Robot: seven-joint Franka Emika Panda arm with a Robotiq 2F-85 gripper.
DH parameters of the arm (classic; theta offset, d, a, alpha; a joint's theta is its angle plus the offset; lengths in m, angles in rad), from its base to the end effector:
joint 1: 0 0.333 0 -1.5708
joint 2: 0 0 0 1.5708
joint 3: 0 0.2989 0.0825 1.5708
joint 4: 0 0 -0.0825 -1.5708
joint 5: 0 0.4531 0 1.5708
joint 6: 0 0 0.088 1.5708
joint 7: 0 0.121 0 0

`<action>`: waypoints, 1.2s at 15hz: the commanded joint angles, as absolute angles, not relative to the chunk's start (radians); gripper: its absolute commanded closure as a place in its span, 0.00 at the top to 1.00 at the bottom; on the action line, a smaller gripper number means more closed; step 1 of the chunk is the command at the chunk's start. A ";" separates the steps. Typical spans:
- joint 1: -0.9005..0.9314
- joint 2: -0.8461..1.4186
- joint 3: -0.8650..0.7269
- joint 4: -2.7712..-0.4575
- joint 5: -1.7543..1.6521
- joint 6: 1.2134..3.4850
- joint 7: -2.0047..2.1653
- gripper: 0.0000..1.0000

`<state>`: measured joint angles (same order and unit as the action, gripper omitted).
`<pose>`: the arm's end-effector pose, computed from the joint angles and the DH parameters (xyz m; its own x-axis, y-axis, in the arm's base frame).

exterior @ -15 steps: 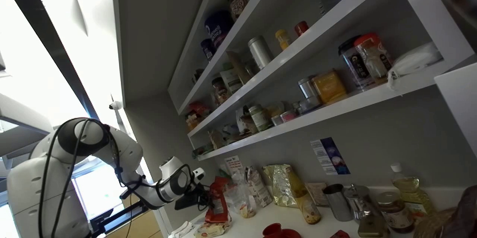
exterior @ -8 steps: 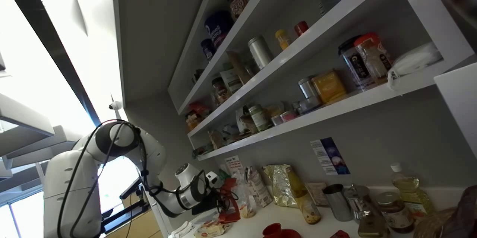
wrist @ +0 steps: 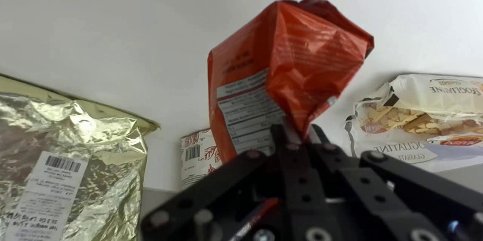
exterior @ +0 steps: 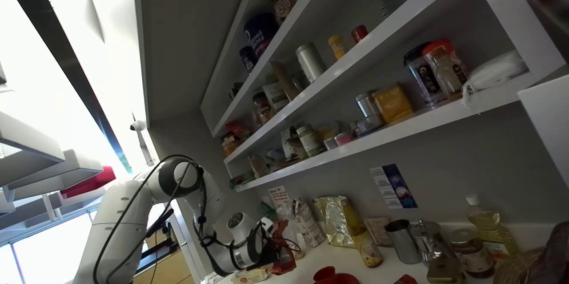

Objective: Remove the orange packet from the shelf

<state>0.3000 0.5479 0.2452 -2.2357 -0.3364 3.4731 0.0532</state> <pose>0.4937 0.3536 0.1248 0.5484 0.5126 0.6607 0.7051 -0.7082 -0.0357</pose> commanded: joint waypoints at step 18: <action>0.250 0.833 0.218 -2.126 -0.413 3.775 -0.223 0.01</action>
